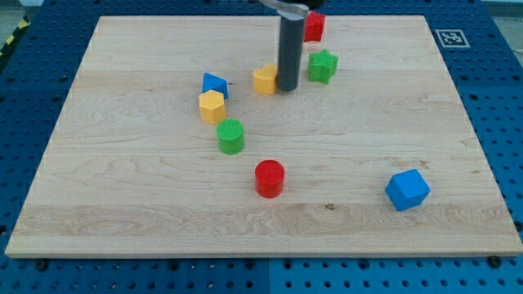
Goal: Move green circle to the center
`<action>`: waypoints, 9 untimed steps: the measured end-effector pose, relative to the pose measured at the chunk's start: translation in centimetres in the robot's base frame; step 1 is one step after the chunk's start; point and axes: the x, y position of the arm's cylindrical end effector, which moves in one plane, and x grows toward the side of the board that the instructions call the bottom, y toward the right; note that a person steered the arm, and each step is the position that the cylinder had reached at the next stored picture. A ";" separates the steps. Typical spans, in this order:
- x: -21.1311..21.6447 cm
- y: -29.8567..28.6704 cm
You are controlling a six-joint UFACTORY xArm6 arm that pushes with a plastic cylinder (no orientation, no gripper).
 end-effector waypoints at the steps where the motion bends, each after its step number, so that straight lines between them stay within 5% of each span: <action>1: -1.2 -3.2; 4: -5.2 -4.9; 6: -9.4 -18.3; 7: -6.1 -22.7; 9: 4.5 -18.3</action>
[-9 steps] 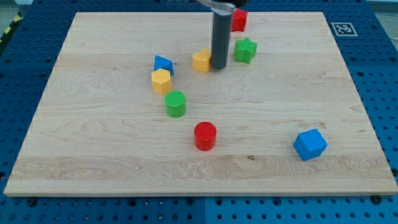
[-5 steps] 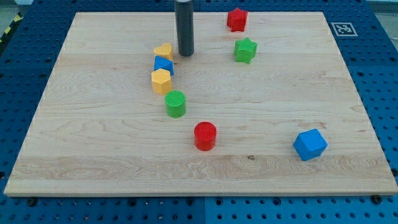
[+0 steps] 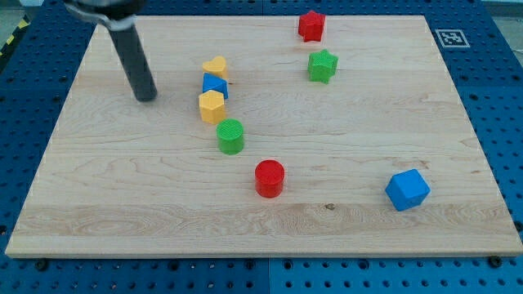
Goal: Move green circle to the center
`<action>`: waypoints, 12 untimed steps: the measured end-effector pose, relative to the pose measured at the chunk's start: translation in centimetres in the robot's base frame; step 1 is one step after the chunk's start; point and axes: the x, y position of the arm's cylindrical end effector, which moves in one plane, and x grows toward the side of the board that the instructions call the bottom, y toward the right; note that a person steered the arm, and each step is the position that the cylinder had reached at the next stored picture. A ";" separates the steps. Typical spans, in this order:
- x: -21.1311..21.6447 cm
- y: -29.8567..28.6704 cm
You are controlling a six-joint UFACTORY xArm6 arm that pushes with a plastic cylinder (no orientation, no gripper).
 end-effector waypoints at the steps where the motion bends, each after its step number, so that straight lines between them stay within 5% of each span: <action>1: 5.1 4.6; 7: 8.1 13.3; 9: 5.3 17.6; 12: 1.8 15.2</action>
